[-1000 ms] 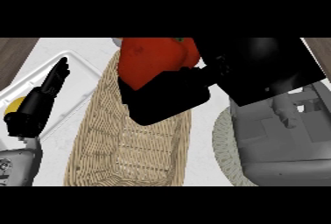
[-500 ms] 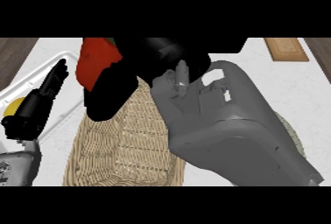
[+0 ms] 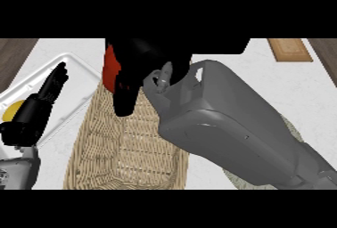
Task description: Pick the bell pepper from the placemat and place it in the basket
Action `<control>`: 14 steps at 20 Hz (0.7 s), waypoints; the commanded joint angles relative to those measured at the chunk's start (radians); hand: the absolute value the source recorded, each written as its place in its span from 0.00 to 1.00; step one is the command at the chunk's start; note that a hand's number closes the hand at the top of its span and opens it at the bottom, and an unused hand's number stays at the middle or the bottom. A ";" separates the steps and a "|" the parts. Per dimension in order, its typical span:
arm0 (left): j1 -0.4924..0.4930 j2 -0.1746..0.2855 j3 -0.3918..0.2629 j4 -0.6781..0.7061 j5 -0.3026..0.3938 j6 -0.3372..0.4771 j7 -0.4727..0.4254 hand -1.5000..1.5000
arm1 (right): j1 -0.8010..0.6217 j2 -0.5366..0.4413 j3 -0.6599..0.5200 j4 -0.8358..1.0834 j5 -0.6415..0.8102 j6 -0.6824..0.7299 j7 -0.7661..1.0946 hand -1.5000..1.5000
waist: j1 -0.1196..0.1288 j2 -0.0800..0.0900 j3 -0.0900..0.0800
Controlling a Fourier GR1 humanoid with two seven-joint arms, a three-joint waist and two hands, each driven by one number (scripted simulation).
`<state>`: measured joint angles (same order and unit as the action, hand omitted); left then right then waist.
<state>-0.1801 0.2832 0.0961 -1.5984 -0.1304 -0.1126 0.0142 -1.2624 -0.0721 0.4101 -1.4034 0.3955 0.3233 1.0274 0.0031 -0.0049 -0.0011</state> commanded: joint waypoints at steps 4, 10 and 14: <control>-0.042 -0.022 -0.009 0.019 -0.021 0.020 0.031 0.50 | -0.022 0.045 -0.044 0.054 -0.067 0.132 0.089 0.00 | -0.003 0.003 0.001; -0.055 0.006 0.029 0.067 -0.006 -0.008 -0.019 0.50 | 0.013 0.071 -0.076 -0.021 -0.114 0.082 0.112 0.00 | -0.003 0.002 0.001; -0.017 -0.015 0.012 0.035 -0.016 0.006 -0.028 0.50 | 0.105 0.071 -0.124 -0.077 -0.053 -0.136 0.017 0.00 | -0.001 0.003 0.001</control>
<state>-0.2033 0.2638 0.0954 -1.5689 -0.1572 -0.0999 0.0086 -1.2001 -0.0143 0.3273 -1.4408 0.3250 0.3196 1.0092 0.0002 -0.0028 -0.0003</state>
